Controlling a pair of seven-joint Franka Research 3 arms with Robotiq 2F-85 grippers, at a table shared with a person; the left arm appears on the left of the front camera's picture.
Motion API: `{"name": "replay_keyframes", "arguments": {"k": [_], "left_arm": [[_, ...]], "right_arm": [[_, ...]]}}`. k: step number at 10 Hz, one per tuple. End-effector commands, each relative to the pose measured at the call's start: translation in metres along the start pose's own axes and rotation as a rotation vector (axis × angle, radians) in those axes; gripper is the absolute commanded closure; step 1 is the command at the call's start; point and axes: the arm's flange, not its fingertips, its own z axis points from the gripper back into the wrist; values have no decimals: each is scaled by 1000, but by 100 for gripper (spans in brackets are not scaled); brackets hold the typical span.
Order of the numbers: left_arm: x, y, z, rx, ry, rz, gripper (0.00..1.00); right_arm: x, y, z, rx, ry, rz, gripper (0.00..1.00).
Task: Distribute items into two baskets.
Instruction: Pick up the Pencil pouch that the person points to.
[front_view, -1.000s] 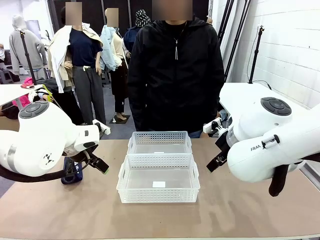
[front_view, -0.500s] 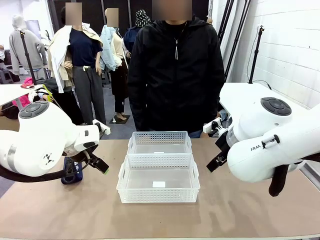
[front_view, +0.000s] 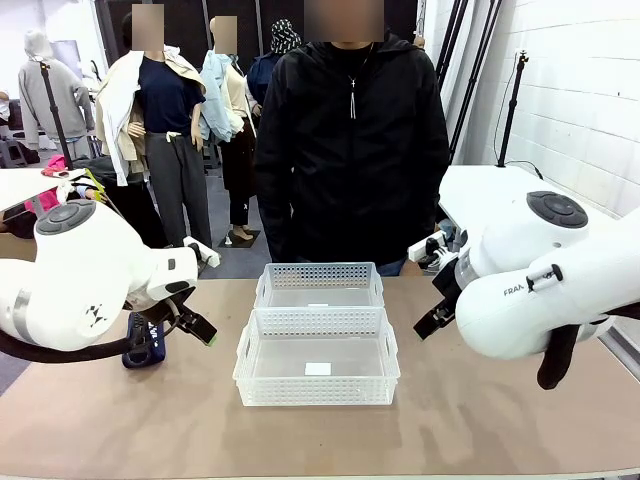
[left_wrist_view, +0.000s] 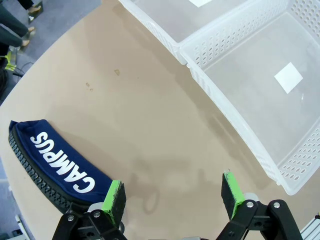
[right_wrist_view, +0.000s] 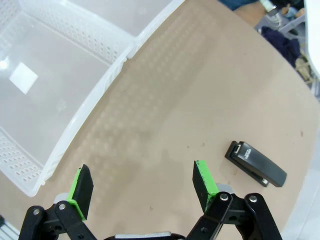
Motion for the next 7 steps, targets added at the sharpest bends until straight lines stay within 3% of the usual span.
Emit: {"name": "replay_keyframes", "arguments": {"k": [1, 7], "left_arm": [[2, 21, 33, -21, 6, 24, 0], [24, 84, 139, -241, 221, 37, 0]], "right_arm": [[1, -19, 28, 83, -29, -40, 0], [10, -88, 109, 227, 136, -59, 0]]}}
